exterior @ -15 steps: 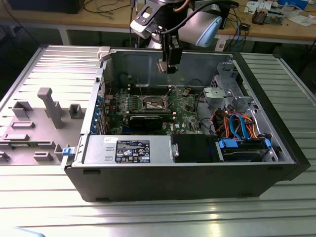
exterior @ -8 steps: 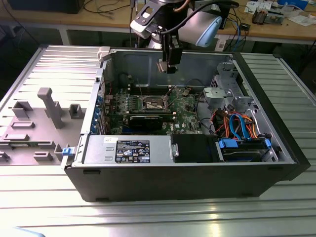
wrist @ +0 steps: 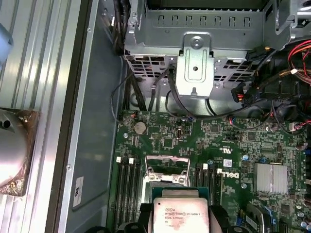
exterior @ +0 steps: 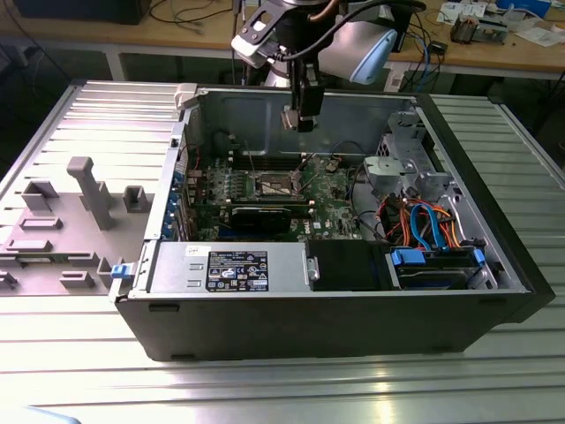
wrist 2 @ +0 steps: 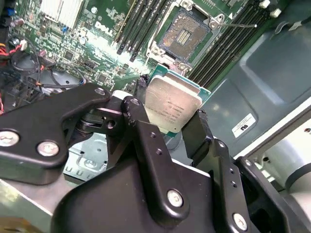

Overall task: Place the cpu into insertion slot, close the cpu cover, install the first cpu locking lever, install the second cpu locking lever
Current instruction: 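Place the cpu into insertion slot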

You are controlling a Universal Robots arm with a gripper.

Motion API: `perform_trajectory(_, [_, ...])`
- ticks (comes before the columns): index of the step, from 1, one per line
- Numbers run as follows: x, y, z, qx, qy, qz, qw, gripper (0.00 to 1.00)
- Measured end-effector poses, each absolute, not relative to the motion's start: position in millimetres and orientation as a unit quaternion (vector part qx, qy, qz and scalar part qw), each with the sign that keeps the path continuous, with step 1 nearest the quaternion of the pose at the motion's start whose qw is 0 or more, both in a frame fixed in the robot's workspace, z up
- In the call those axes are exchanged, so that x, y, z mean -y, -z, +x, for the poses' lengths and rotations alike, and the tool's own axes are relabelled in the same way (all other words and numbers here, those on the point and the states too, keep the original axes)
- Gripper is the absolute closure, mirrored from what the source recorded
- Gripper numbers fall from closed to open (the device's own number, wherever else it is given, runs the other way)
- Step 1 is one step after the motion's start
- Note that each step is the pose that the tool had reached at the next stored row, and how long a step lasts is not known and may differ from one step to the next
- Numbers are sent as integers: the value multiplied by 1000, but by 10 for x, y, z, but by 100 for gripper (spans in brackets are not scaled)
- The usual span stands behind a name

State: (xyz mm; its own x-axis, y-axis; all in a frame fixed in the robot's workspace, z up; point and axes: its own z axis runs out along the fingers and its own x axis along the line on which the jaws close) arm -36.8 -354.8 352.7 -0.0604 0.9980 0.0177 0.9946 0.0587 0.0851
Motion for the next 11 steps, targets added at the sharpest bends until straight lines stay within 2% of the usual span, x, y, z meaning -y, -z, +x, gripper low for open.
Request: perform_trajectory(11, [3542,-3427,-403,-691,-33,722,23,46])
